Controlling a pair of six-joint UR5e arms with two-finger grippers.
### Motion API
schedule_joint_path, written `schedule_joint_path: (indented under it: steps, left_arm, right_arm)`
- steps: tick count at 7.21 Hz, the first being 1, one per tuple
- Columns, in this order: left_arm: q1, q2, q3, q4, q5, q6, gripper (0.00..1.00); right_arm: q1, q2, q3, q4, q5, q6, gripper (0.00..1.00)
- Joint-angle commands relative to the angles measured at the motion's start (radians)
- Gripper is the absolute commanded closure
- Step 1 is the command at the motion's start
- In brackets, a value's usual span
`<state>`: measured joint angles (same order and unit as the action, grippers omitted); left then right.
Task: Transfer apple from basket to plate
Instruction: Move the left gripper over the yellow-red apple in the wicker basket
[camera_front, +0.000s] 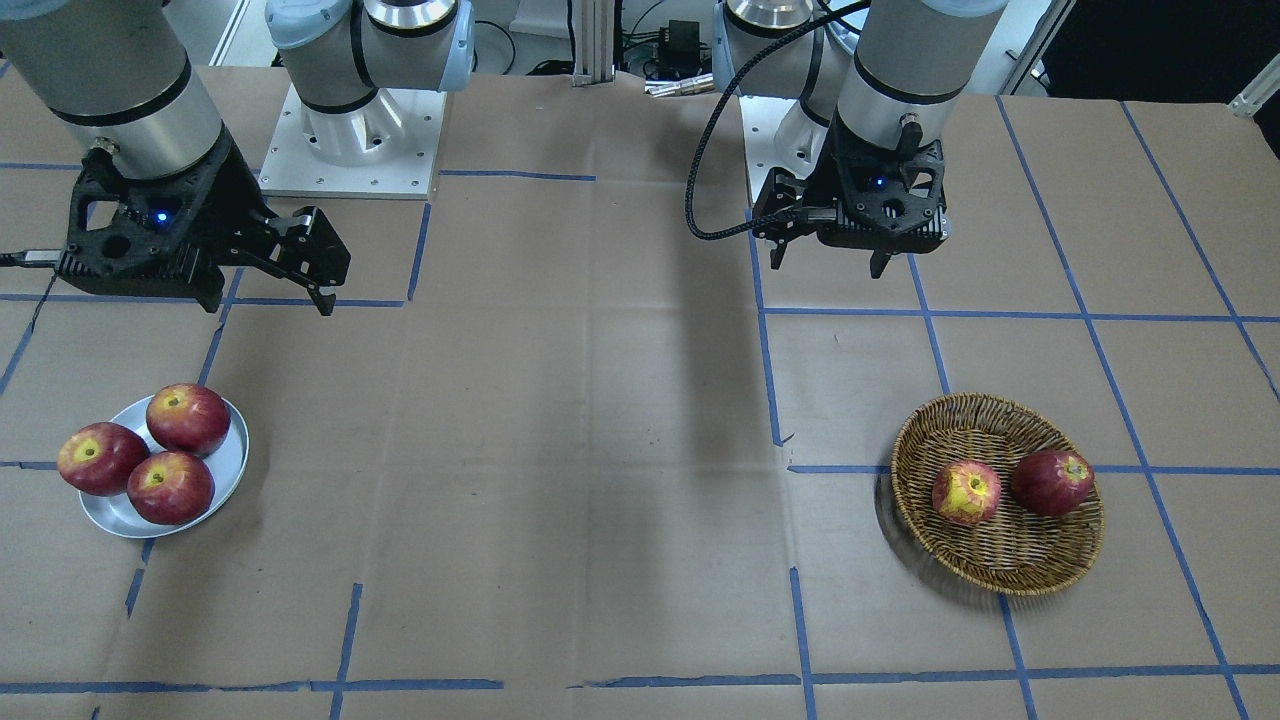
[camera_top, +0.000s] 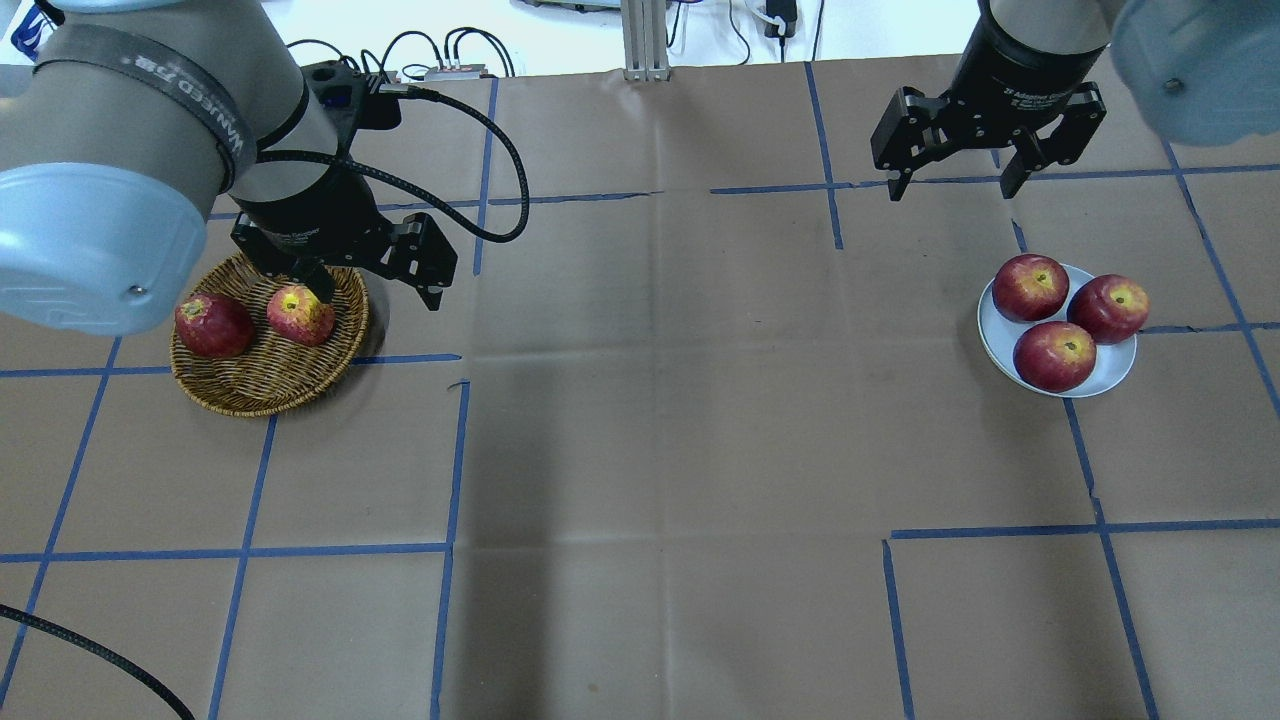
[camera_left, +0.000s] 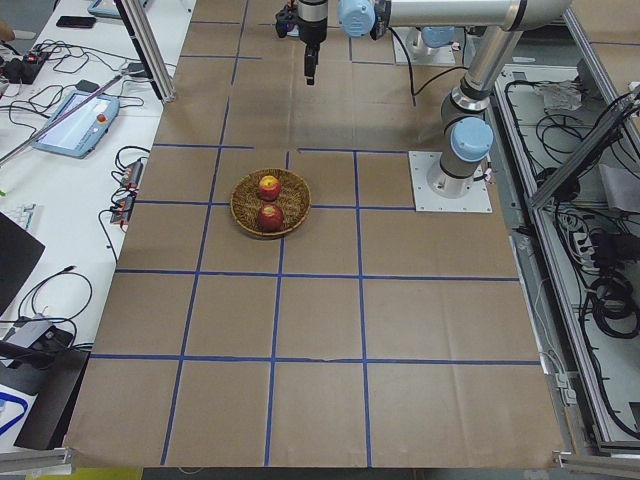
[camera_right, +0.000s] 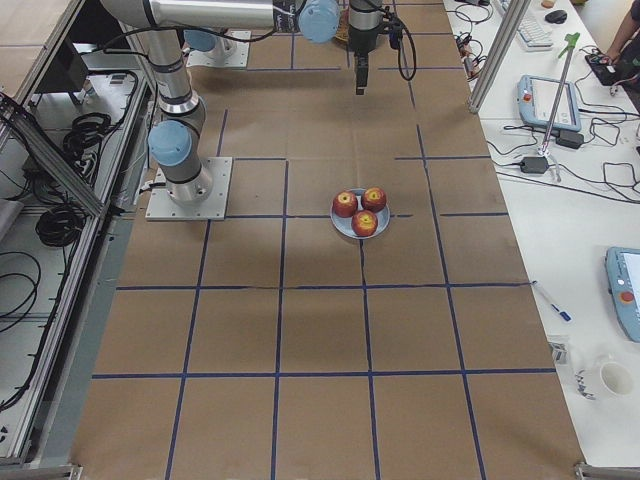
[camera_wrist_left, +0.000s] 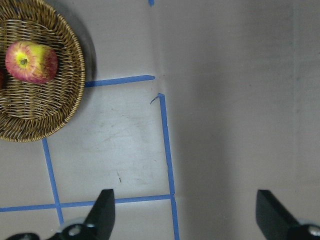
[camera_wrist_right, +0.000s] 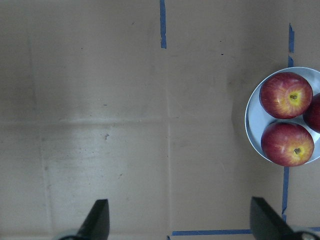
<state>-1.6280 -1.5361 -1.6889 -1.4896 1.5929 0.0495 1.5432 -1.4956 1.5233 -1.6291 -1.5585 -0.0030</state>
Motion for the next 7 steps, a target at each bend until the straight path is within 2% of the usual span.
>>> schedule_joint_path:
  steps: [1,3,5,7]
  left_arm:
    - [0.0,0.001,0.0,0.0,0.001,0.004,0.01]
    - [0.016,-0.003,0.0,0.0,0.002,0.111,0.01]
    - [0.02,-0.016,0.003,0.005,0.001,0.118,0.01]
    - [0.075,-0.038,-0.006,0.032,0.002,0.185,0.01]
  right_arm:
    - [0.0,0.0,0.0,0.0,0.0,0.0,0.0]
    - [0.0,0.0,0.0,0.0,0.002,0.0,0.0]
    - [0.0,0.0,0.0,-0.002,0.0,0.0,0.0]
    - [0.0,0.0,0.0,-0.002,0.002,0.0,0.0]
